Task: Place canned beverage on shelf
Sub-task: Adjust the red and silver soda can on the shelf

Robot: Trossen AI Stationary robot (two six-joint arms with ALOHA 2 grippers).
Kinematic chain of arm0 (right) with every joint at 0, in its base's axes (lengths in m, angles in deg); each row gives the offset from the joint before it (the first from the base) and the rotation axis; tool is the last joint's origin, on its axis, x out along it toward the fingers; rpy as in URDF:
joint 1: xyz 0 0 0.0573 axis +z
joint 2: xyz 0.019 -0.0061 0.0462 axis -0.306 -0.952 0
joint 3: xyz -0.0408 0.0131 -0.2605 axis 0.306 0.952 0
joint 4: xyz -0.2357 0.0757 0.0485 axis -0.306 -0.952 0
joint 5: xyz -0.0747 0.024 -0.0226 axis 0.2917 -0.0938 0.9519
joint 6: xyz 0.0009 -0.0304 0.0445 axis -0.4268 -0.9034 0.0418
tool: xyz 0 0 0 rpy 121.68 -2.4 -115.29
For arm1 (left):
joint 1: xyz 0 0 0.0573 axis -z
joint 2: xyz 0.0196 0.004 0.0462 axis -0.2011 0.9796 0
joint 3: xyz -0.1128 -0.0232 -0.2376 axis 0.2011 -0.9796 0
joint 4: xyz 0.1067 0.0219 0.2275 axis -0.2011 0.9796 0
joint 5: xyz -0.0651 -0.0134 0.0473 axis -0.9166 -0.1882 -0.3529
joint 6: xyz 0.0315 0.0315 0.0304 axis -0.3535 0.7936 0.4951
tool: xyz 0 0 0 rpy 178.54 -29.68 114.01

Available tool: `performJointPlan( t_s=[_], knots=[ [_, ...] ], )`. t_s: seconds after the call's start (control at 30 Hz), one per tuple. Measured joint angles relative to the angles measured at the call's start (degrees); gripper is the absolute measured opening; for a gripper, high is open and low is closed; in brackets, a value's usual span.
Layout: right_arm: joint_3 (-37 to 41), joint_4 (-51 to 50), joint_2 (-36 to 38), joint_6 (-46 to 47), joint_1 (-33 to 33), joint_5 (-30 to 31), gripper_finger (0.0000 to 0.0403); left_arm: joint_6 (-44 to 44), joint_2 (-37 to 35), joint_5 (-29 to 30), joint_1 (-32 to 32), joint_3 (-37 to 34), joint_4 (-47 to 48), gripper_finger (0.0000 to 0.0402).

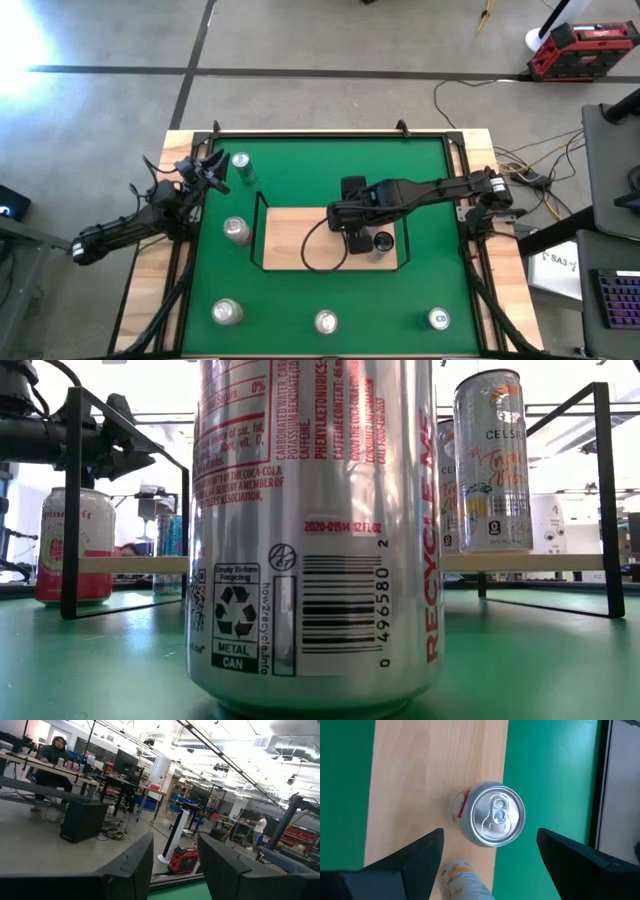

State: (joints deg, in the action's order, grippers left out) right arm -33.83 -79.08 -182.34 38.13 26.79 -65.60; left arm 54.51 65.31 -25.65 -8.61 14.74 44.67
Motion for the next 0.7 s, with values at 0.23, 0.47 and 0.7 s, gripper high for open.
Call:
performJointPlan(
  t_s=[0.23,0.47,0.7],
  knots=[
    [0.01,0.96,-0.02,4.23,0.0,-0.06,0.0311,0.0,0.0,-0.01,0.0,0.0,0.01,0.0137],
    [0.0,2.87,-0.04,3.9,0.07,-0.04,0.0311,0.01,0.0,0.0,0.0,0.0,0.01,0.0137],
    [0.0,1.57,-0.04,-1.33,-0.37,-0.72,0.0311,0.02,0.0,0.0,0.0,0.0,0.02,0.0137]
  ],
)
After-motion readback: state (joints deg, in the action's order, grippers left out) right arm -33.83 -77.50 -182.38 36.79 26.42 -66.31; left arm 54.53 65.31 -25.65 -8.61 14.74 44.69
